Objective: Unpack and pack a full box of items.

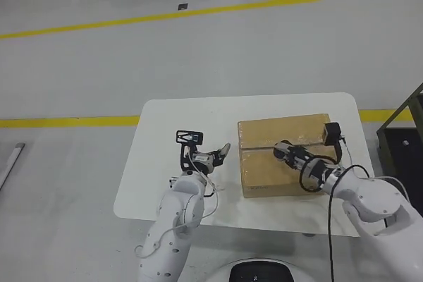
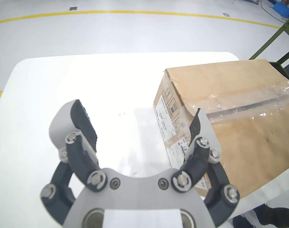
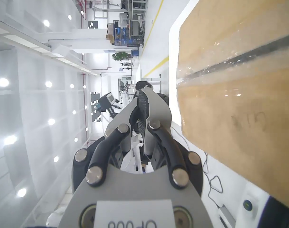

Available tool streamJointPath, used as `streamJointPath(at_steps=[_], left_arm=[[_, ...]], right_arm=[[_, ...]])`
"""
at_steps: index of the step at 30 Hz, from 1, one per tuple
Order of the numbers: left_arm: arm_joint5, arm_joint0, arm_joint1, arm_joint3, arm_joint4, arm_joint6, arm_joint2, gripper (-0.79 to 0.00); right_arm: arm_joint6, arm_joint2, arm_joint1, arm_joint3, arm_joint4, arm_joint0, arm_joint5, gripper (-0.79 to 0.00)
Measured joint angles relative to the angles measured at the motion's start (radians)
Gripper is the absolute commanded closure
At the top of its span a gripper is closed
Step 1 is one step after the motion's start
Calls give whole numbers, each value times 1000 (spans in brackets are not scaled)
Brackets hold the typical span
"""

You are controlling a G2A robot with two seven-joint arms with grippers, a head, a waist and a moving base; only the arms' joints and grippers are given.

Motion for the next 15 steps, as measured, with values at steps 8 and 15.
streamJointPath(at_steps=[8, 15], left_arm=[[-6, -8, -3, 12, -19, -25, 15, -785], [-29, -26, -4, 32, -22, -30, 24, -785]], right_arm=[[-60, 21, -5, 92, 6, 30, 40, 0], [-44, 108, 6, 113, 1, 23, 89, 0]])
